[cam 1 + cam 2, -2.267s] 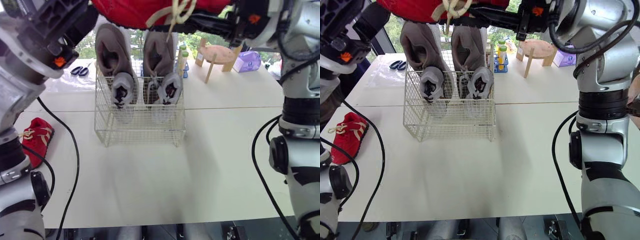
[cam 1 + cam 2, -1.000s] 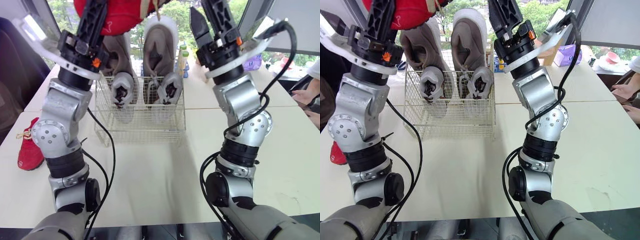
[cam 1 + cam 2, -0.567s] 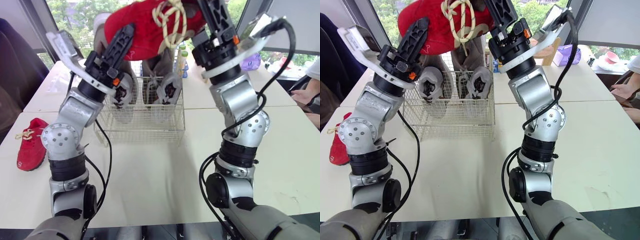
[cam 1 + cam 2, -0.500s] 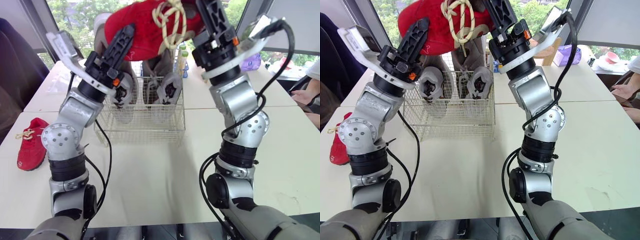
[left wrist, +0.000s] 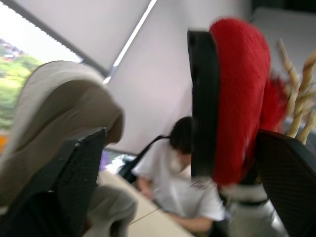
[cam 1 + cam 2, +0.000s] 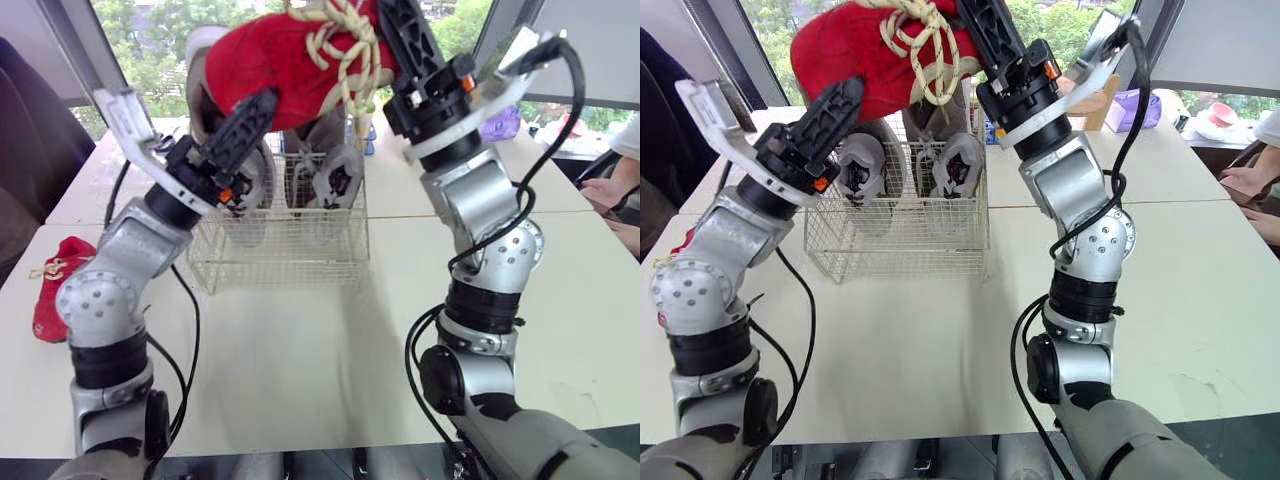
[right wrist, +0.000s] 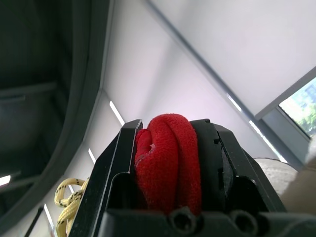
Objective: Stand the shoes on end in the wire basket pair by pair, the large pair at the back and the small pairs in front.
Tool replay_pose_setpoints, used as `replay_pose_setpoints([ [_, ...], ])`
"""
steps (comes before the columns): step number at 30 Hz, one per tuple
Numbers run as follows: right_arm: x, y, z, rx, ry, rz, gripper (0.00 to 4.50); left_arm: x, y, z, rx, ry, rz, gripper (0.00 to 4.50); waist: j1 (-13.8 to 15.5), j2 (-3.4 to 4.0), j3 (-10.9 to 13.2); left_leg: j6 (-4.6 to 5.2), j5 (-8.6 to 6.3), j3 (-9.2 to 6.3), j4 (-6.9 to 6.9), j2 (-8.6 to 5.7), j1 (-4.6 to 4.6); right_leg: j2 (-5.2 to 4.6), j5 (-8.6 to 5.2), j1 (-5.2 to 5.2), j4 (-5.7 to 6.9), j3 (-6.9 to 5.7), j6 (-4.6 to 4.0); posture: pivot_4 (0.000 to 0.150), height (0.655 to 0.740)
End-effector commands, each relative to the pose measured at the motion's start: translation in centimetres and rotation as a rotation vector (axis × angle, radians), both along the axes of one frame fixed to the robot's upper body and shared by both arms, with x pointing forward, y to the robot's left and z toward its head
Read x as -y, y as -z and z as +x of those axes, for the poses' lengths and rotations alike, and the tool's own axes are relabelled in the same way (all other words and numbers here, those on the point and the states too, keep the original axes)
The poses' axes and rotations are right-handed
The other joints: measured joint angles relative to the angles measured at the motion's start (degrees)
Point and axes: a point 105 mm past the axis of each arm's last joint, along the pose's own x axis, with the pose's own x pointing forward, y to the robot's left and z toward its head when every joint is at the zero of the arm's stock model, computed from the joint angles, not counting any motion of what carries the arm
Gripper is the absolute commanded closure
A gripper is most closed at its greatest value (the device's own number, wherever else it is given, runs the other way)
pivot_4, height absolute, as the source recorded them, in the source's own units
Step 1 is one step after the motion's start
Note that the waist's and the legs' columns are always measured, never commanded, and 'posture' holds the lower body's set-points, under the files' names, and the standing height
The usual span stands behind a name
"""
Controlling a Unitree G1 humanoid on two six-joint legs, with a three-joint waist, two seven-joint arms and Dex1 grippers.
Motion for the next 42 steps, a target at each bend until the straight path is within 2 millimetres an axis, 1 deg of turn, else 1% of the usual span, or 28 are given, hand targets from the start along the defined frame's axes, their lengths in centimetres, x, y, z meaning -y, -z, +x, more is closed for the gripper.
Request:
replay_pose_setpoints([
  [1, 1.6, -1.9, -2.8, 0.244, -0.023, -0.142, 3.17, -0.7, 1.9, -1.1, -0.036, -0.110, 0.125, 0.05, 0.13, 0.00, 0.00, 0.02, -0.02, -0.01, 0.00, 0.00, 0.00, -0.01, 0.00, 0.04, -0.03, 0.00, 0.00, 0.150, 0.7400],
  [4, 2.5, -1.4, -2.7, 0.325, -0.003, -0.320, 3.17, -1.3, 3.8, -2.3, -0.094, -0.127, 0.194, 0.05, 0.01, 0.00, 0.01, 0.11, -0.07, 0.02, 0.00, -0.02, 0.00, -0.06, -0.11, 0.05, -0.09, 0.00, -0.19, 0.150, 0.7400],
  [6, 3.3, -1.5, -2.5, 0.379, 0.016, -0.426, 3.17, -1.8, 5.4, -3.4, -0.146, -0.126, 0.238, 0.05, -0.11, 0.00, 0.01, 0.11, -0.07, 0.04, 0.00, 0.00, 0.00, -0.06, -0.12, 0.06, -0.14, 0.00, -0.21, 0.150, 0.7400],
  [8, 3.9, -1.1, -2.2, 0.440, 0.041, -0.567, 3.17, -3.0, 6.3, -4.5, -0.197, -0.127, 0.243, 0.05, -0.37, 0.06, 0.04, 0.11, -0.08, 0.09, -0.01, 0.03, 0.01, -0.07, -0.16, 0.03, -0.16, 0.01, -0.28, 0.150, 0.7400],
  [9, 4.2, -0.9, -1.9, 0.458, 0.047, -0.624, 3.17, -3.9, 6.6, -4.6, -0.211, -0.152, 0.272, 0.05, -0.29, 0.06, 0.04, 0.11, -0.08, 0.10, -0.03, 0.04, 0.01, -0.09, -0.25, 0.01, -0.16, 0.00, -0.43, 0.150, 0.7400],
  [11, 4.2, 0.2, -1.7, 0.496, 0.024, -0.753, 3.17, -5.3, 6.7, -4.7, -0.223, -0.182, 0.296, 0.05, -0.11, 0.06, 0.04, 0.10, -0.08, 0.10, -0.09, 0.07, 0.01, -0.08, -0.30, -0.04, -0.15, -0.02, -0.51, 0.150, 0.7400],
  [14, 3.3, 1.9, -1.4, 0.566, -0.006, -0.897, 3.17, -5.9, 6.7, -4.5, -0.221, -0.196, 0.321, 0.05, 0.07, 0.06, 0.04, 0.09, -0.09, 0.07, -0.10, 0.08, 0.02, -0.08, -0.34, -0.01, -0.19, -0.08, -0.56, 0.150, 0.7400],
  [21, 1.1, 5.8, -0.4, 0.671, -0.026, -1.049, 3.17, -5.5, 6.6, -4.0, -0.211, -0.188, 0.316, 0.05, 0.13, 0.06, 0.04, 0.06, -0.09, 0.09, -0.12, 0.05, -0.02, -0.13, -0.31, 0.00, -0.30, -0.06, -0.53, 0.150, 0.7400],
  [22, 0.7, 7.0, -0.1, 0.690, -0.024, -1.100, 3.17, -5.4, 6.5, -3.9, -0.208, -0.189, 0.317, 0.05, 0.14, 0.06, 0.04, 0.06, -0.10, 0.09, -0.13, 0.04, -0.02, -0.16, -0.31, 0.00, -0.30, -0.06, -0.53, 0.150, 0.7400],
  [24, 0.2, 8.5, 0.1, 0.711, -0.035, -1.149, 3.17, -5.3, 6.4, -3.8, -0.206, -0.188, 0.319, 0.05, 0.13, 0.05, 0.03, 0.04, -0.10, 0.09, -0.14, 0.03, -0.02, -0.19, -0.31, 0.00, -0.30, -0.06, -0.53, 0.150, 0.7400],
  [27, -0.4, 9.7, 0.4, 0.718, -0.047, -1.165, 3.17, -5.1, 6.4, -3.8, -0.205, -0.180, 0.329, 0.05, 0.09, 0.06, 0.04, 0.03, -0.10, 0.08, -0.17, 0.03, -0.02, -0.24, -0.30, -0.04, -0.29, -0.05, -0.54, 0.150, 0.7400],
  [30, -0.6, 10.4, 0.9, 0.708, -0.047, -1.192, 3.17, -5.1, 6.3, -3.6, -0.205, -0.184, 0.335, 0.05, 0.08, 0.06, 0.04, -0.02, -0.07, 0.08, -0.27, 0.02, -0.02, -0.27, -0.30, -0.10, -0.28, -0.04, -0.54, 0.150, 0.7400],
  [31, -0.6, 10.5, 0.9, 0.702, -0.048, -1.198, 2.21, -5.2, 6.3, -3.5, -0.205, -0.191, 0.337, 0.00, 0.14, 0.06, 0.04, -0.04, -0.06, 0.08, -0.31, 0.02, -0.02, -0.27, -0.30, -0.11, -0.29, -0.04, -0.54, 0.150, 0.7400],
  [32, -0.5, 10.5, 1.0, 0.697, -0.048, -1.199, 1.91, -5.3, 6.2, -3.5, -0.205, -0.198, 0.340, 0.00, 0.15, 0.06, 0.04, -0.08, -0.03, 0.07, -0.38, 0.00, -0.02, -0.29, -0.30, -0.13, -0.30, -0.05, -0.54, 0.150, 0.7400],
  [33, -0.5, 10.3, 0.9, 0.696, -0.047, -1.197, 1.46, -5.5, 6.2, -3.4, -0.205, -0.208, 0.343, 0.00, 0.13, 0.06, 0.04, -0.10, -0.02, 0.07, -0.40, 0.00, -0.02, -0.29, -0.30, -0.14, -0.30, -0.04, -0.54, 0.150, 0.7400],
  [35, -0.4, 9.4, 0.7, 0.698, -0.043, -1.174, 0.37, -5.8, 6.0, -3.3, -0.202, -0.220, 0.346, 0.00, 0.10, 0.06, 0.04, -0.13, 0.00, 0.07, -0.48, 0.00, -0.02, -0.30, -0.30, -0.18, -0.29, -0.04, -0.55, 0.150, 0.7400],
  [36, -0.3, 8.9, 0.4, 0.698, -0.048, -1.158, 0.02, -5.9, 5.9, -3.3, -0.200, -0.230, 0.354, 0.00, 0.10, 0.06, 0.04, -0.14, 0.01, 0.07, -0.50, 0.00, -0.02, -0.29, -0.30, -0.20, -0.29, -0.04, -0.55, 0.150, 0.7400],
  [38, -0.1, 7.8, -0.3, 0.698, -0.061, -1.121, 0.02, -6.4, 5.8, -3.2, -0.199, -0.251, 0.378, 0.00, 0.09, 0.06, 0.04, -0.16, 0.02, 0.07, -0.55, 0.00, -0.01, -0.29, -0.30, -0.23, -0.29, -0.04, -0.55, 0.150, 0.7400],
  [42, 0.5, 5.2, -1.8, 0.693, -0.089, -1.021, 0.02, -8.2, 5.7, -2.8, -0.213, -0.328, 0.437, 0.00, -0.02, 0.06, 0.04, -0.16, 0.02, 0.06, -0.62, 0.01, -0.02, -0.27, -0.30, -0.29, -0.29, -0.02, -0.55, 0.150, 0.7400],
])
